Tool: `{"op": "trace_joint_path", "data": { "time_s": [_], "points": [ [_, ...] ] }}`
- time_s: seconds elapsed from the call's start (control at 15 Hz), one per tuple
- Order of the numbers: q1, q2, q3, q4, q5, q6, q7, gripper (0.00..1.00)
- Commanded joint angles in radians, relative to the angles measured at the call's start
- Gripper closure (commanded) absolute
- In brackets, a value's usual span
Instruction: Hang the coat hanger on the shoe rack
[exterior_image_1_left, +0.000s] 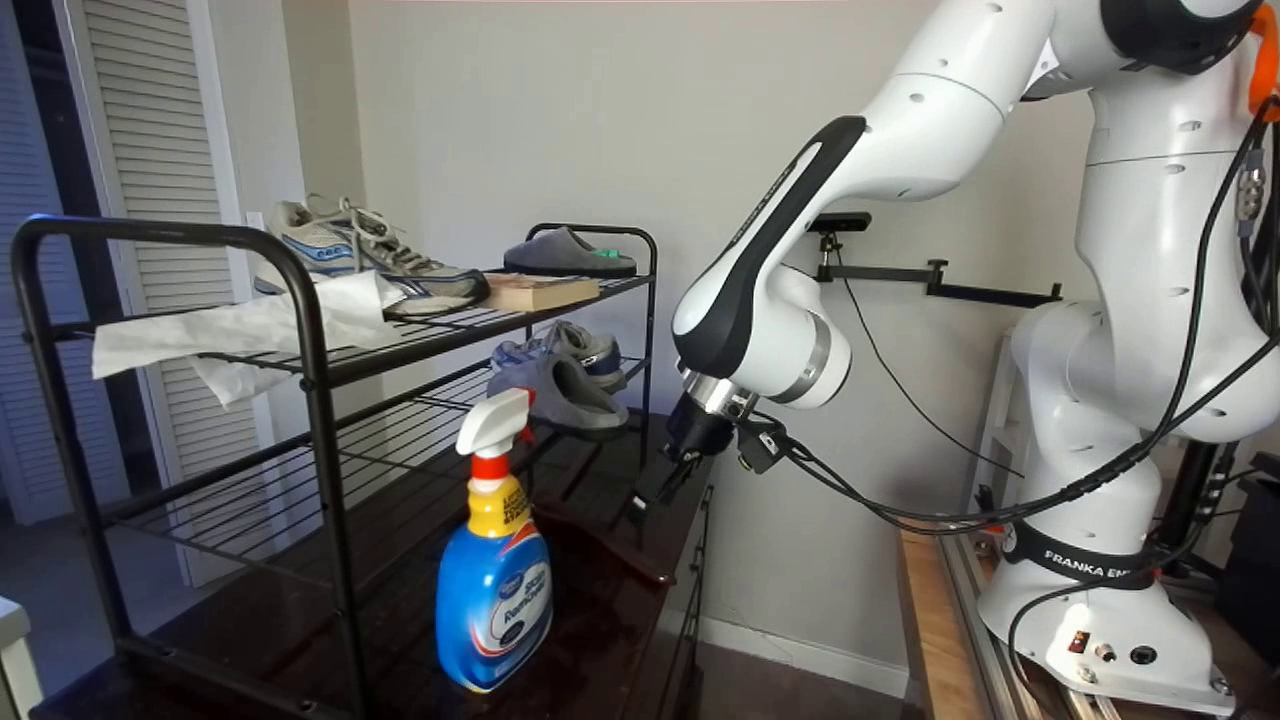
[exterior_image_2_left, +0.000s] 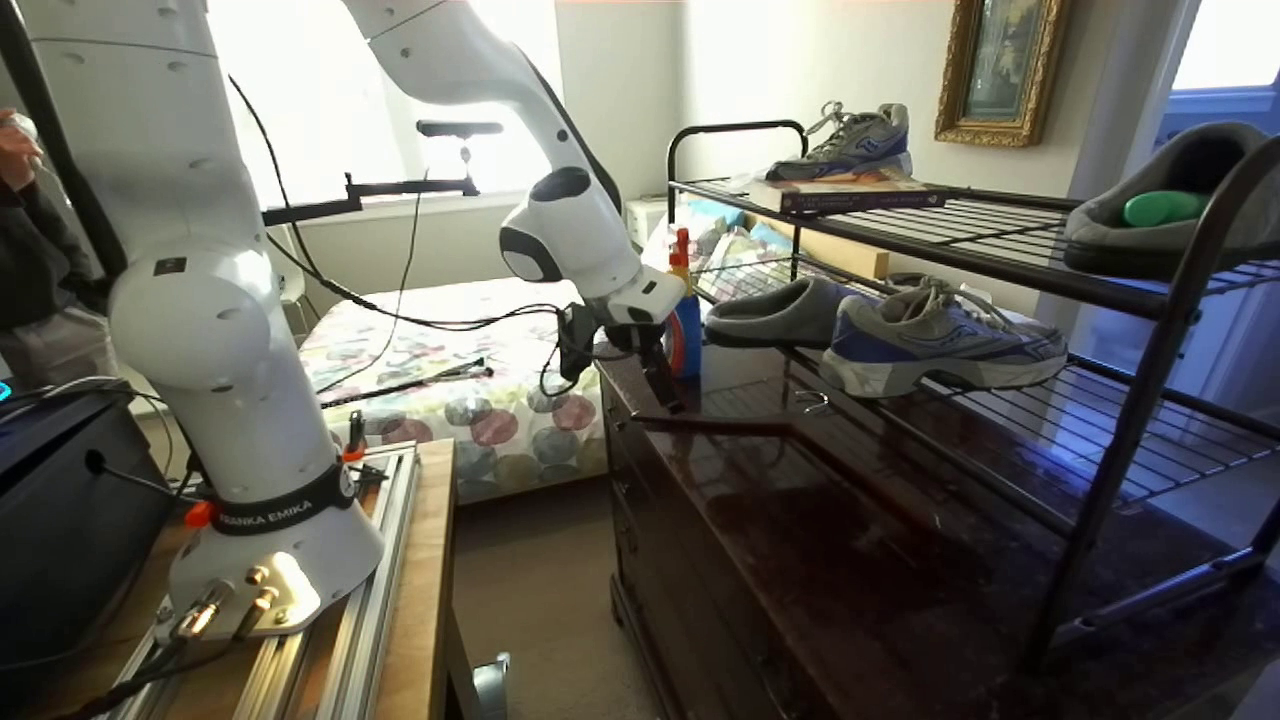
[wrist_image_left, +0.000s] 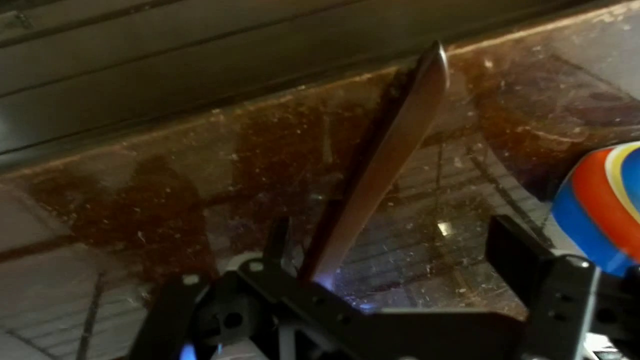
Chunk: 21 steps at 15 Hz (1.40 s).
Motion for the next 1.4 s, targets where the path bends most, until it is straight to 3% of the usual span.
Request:
{"op": "trace_joint_path", "data": {
  "time_s": [0.0,0.27,0.33,0.47,0.53,0.73,0.8,0.93,1.0,1.33],
  "points": [
    [0.008,0.084,0.039,0.121,0.092,0.100,-0.078,0.00],
    [-0.003,0.195,0.045,0.206,0.060,0.196,-0.020,0.00],
    [-0.018,0.082,0.056,0.110,-0.125,0.141,0.142,0.00],
    [-0.015,0.137,0.047,0.127,-0.123,0.165,0.142,0.00],
    [-0.002,0.165,0.040,0.178,0.049,0.170,-0.027,0.00],
    [-0.025,0.141,0.054,0.205,0.043,0.174,-0.008,0.00],
    [-0.022,0.124,0.042,0.176,-0.118,0.179,0.157,0.00],
    [-0.026,0.142,0.032,0.177,-0.234,0.220,0.264,0.00],
    [-0.043,0.163,0.054,0.211,-0.143,0.243,0.177,0.00],
    [-0.049,0.205,0.031,0.192,-0.137,0.275,0.221,0.00]
  ]
}}
